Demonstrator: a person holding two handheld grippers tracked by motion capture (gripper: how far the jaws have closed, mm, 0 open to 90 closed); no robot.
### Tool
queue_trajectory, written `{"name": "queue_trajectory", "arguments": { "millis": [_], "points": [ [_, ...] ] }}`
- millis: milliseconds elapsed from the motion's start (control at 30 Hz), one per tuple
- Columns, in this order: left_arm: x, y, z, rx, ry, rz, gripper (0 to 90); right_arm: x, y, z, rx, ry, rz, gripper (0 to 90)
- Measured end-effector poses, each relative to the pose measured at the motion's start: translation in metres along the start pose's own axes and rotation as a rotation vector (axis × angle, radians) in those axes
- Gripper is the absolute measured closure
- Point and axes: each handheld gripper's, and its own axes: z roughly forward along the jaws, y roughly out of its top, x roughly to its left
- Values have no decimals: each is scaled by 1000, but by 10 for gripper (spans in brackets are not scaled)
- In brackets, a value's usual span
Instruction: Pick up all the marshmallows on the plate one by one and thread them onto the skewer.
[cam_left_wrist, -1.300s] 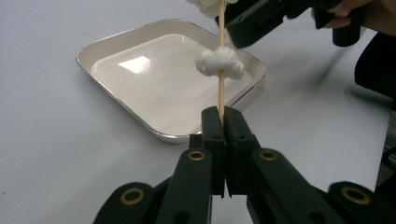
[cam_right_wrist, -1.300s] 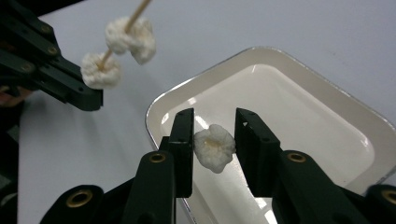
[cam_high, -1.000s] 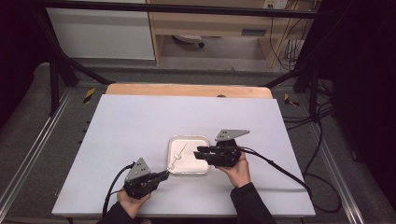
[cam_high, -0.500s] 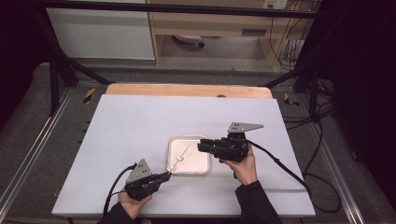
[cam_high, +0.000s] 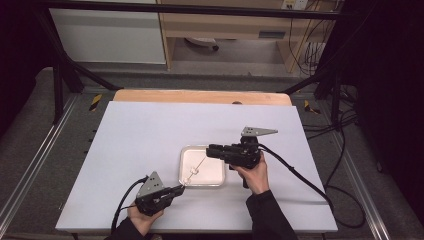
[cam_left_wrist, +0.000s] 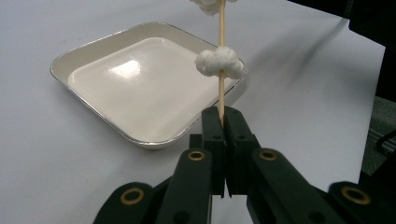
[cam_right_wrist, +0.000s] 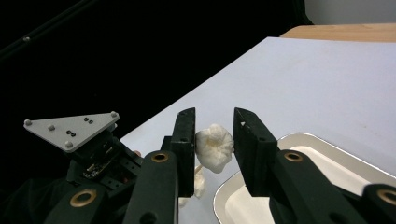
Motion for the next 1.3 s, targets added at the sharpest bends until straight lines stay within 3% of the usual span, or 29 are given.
{"name": "queue_trajectory", "arguments": {
  "millis": [667,1033,1300],
  "points": [
    [1,-1,-1,-15,-5,-11,885,-1,-11,11,24,31,29,729],
    [1,-2,-2,-35,-9,-22,886,3,-19,16,-10,33,15,764],
    [1,-2,-2,-50,-10,-33,887,8,-27,20,-56,18,-21,785]
  ]
}}
